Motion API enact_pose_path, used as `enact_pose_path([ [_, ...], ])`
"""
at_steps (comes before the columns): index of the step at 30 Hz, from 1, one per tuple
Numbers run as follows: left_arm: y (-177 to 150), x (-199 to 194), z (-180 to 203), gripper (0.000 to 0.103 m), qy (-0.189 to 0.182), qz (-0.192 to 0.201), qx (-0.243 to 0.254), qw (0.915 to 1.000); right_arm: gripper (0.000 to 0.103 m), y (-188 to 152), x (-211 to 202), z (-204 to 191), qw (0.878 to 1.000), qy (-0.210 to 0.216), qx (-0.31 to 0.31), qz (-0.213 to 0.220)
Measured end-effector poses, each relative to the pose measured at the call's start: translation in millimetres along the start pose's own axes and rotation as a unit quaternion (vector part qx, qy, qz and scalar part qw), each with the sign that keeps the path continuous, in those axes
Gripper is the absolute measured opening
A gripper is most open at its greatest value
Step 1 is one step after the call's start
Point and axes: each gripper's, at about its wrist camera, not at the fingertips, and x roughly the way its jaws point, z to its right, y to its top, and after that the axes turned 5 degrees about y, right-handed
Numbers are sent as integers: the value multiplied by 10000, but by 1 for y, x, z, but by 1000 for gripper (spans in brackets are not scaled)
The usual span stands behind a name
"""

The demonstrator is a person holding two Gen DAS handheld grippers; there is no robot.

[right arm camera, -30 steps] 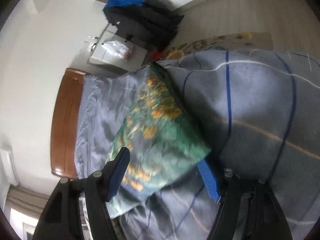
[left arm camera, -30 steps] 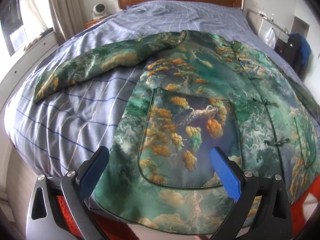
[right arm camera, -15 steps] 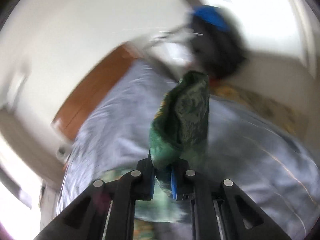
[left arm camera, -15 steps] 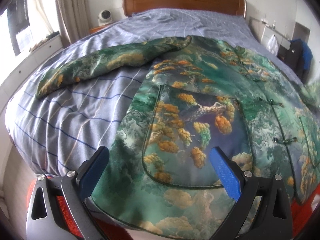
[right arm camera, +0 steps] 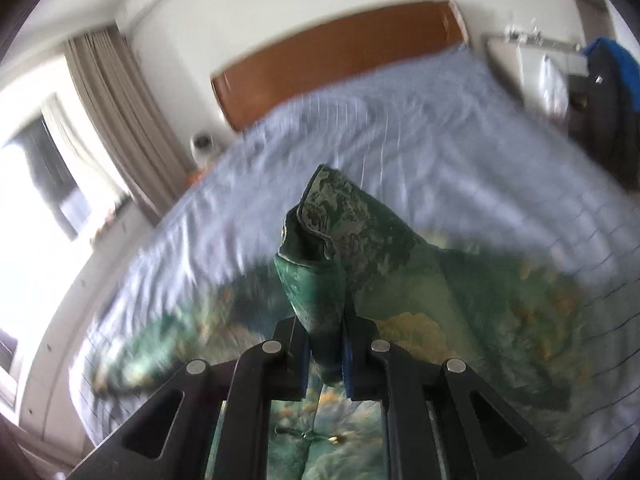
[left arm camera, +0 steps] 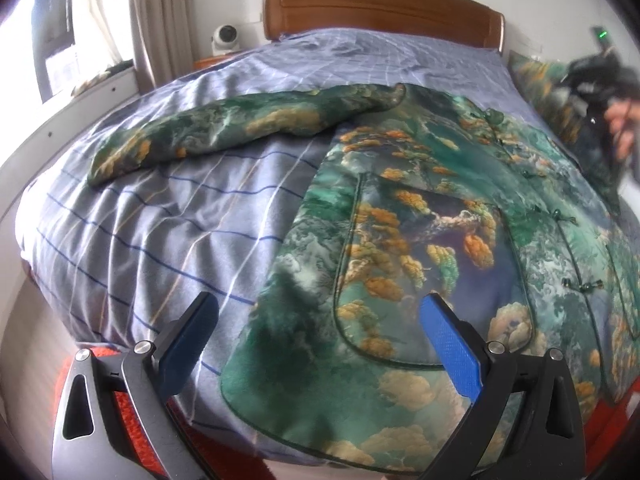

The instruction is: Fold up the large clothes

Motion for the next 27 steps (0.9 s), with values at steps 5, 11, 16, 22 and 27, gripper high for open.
enact_pose_path([
  [5,-2,4,-1,101,19,-83,-29,10000,13,-53,73,-13,9977,-343,-200,-550],
  [11,-4,6,7,101,140,-96,115,9998,55,-79,110,5,9915,111,448,-1218],
  [16,-5,9,14,101,155,-150,234,9995,60,-69,66,2,9859,1178,464,-1097],
  [22,-5,11,19,101,146,-176,339,9992,64,-53,4,37,9978,466,89,-465],
  [27,-6,17,19,101,137,-317,344,9988,64,-68,37,84,9931,-270,377,-1080],
])
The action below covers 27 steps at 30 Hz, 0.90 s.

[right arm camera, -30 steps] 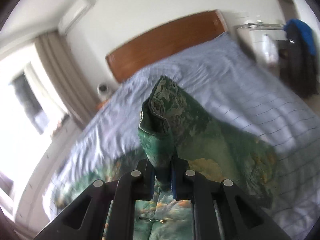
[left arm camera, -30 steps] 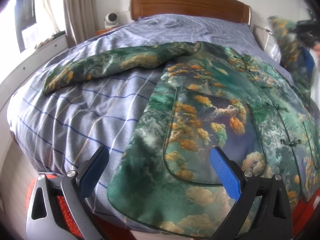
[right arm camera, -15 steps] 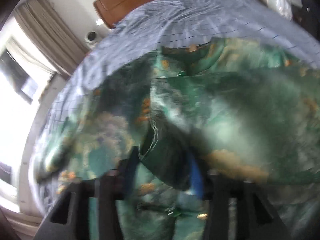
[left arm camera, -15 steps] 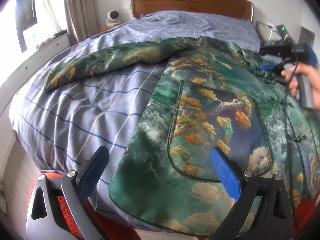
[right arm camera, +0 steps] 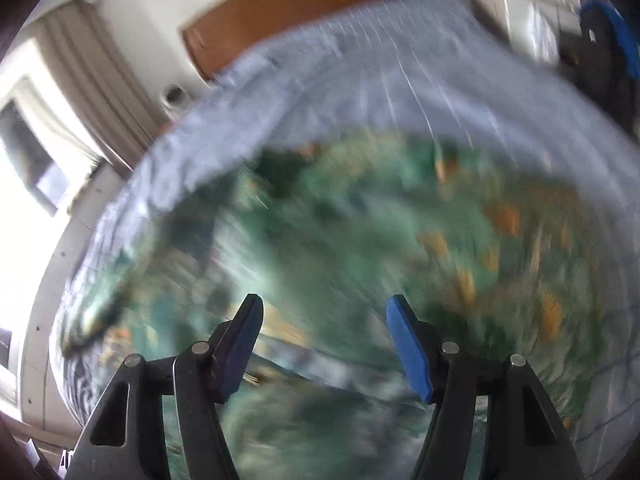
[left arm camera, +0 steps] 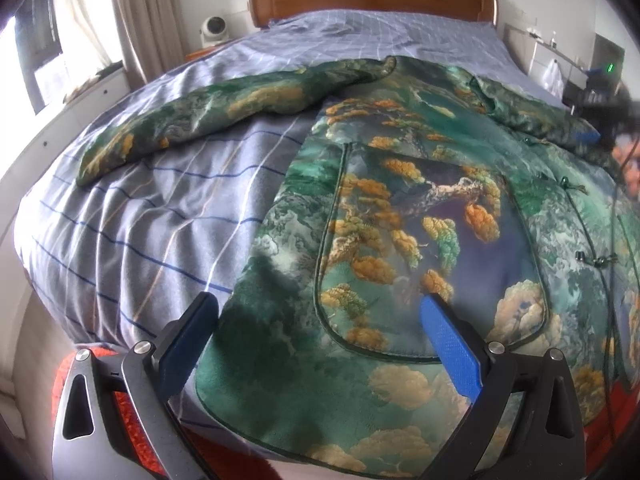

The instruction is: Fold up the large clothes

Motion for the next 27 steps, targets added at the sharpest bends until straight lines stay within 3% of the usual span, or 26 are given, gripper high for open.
enact_pose_path([
  [1,0,1,0,101,3,-32,-9,10000,64,-7,18,8,9995,-54,107,-277],
  [3,0,3,-3,101,7,-62,-48,10000,64,-14,31,9,9994,-171,42,-310],
  [5,-1,3,-5,101,-2,-81,-111,9999,66,-15,28,2,9996,-214,-86,-145],
  [8,0,5,-7,101,-34,-126,-159,9998,65,-2,0,2,9996,122,-16,246],
  [10,0,7,-7,101,-46,-157,-170,9997,65,10,-23,7,9983,14,-116,563],
  [12,0,8,-6,102,-42,-187,-165,9997,65,25,-41,21,9960,-394,-297,742],
  [16,0,12,-4,102,-13,-233,-157,9996,65,41,-28,57,9945,-975,-151,355],
  [19,-1,13,-4,102,-13,-254,-165,9995,65,37,11,97,9947,-871,400,-367],
  [20,-1,13,-4,102,-18,-260,-171,9995,65,39,15,98,9945,-877,431,-381],
  [23,0,16,-4,103,-23,-294,-175,9994,65,37,3,90,9960,-831,326,-60],
  [27,-1,20,-3,103,-3,-341,-179,9993,65,22,-44,66,9972,-599,-35,452],
])
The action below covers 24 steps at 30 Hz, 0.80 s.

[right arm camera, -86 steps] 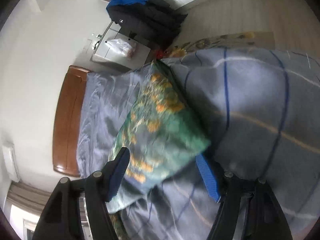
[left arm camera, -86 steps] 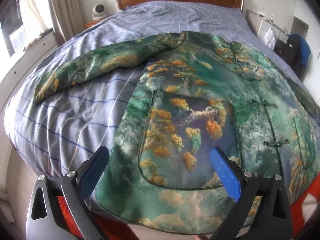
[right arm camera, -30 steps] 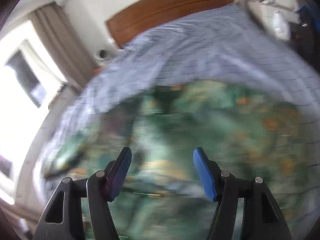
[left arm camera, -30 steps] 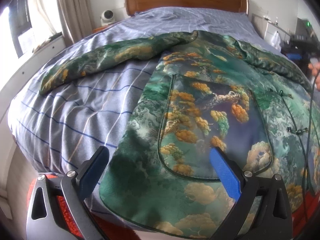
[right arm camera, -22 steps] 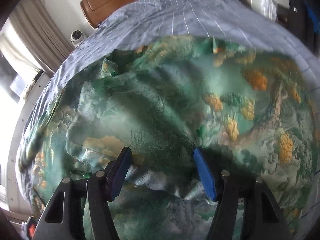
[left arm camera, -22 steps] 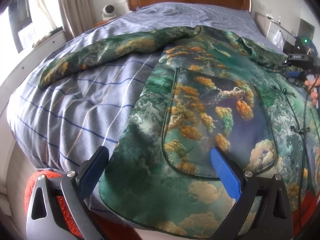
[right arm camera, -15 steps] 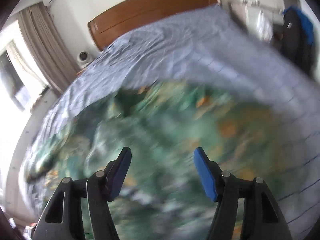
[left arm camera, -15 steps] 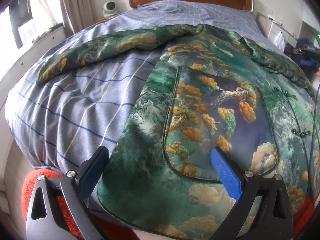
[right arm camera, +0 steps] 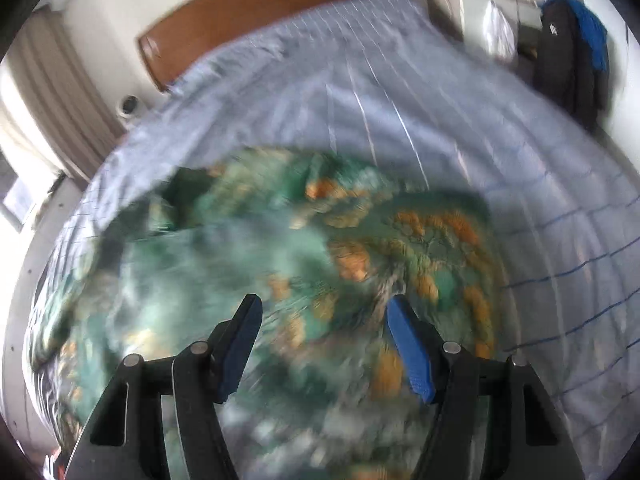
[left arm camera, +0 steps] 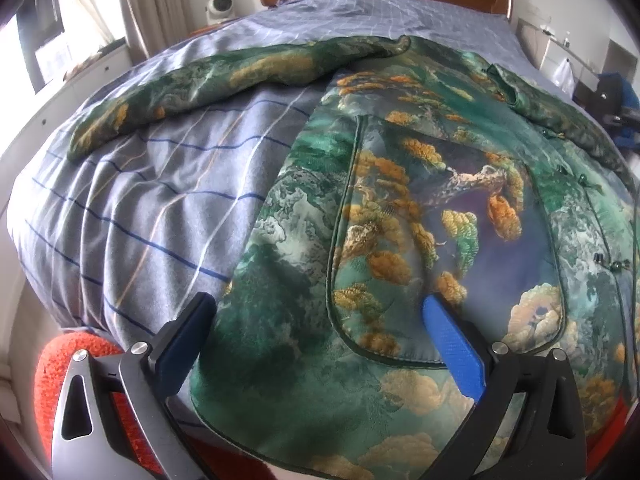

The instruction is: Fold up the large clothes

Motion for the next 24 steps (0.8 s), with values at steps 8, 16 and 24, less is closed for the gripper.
enact_pose_path([
  [8,-1,2,-1,103,-73,32,-24,10000,69,-45,10,14,9986,-379,-39,-353],
  [16,0,6,-8,103,-348,-98,-141,9992,69,-61,-78,-29,9963,-141,-66,841],
  [24,2,-2,-17,103,-641,-92,-399,9971,86,-147,-158,-73,9882,-37,-193,1517],
])
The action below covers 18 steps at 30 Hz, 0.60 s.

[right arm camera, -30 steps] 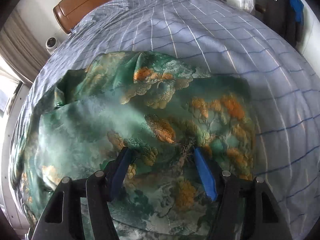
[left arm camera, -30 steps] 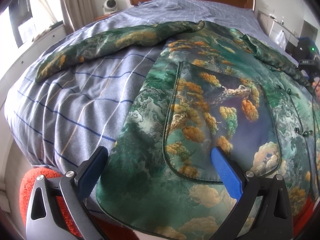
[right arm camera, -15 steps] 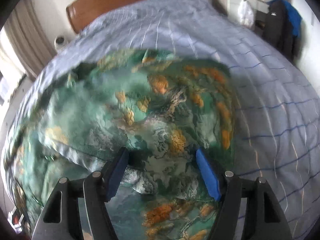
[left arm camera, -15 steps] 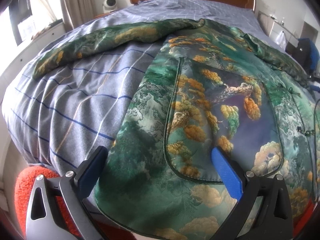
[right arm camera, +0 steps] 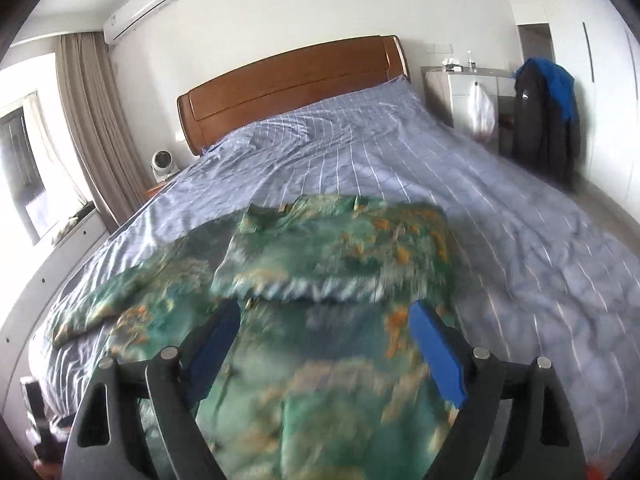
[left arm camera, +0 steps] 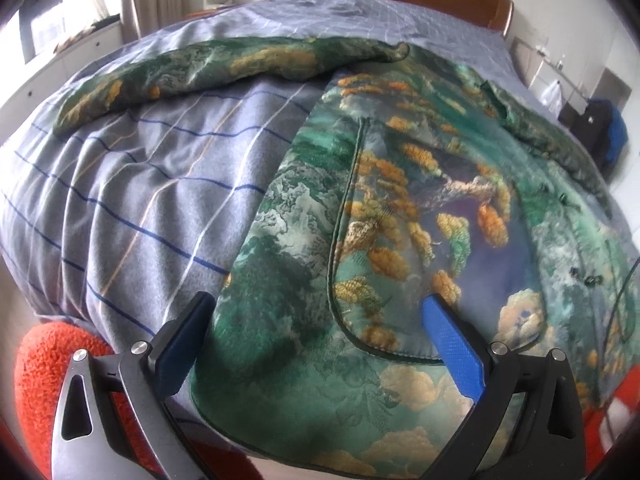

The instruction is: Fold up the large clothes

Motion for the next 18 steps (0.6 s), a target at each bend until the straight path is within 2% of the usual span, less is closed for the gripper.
enact_pose_path([
  [8,-5,-18,-9,102,-143,225,-209,9994,86,-73,-4,-41,9966,167,-636,-500],
  [12,-5,-21,-6,102,-99,300,-154,9994,86,-94,4,-59,9934,458,-743,-745],
  [18,-7,-21,2,102,32,339,-12,9994,86,-109,1,-84,9864,627,-1353,-698],
])
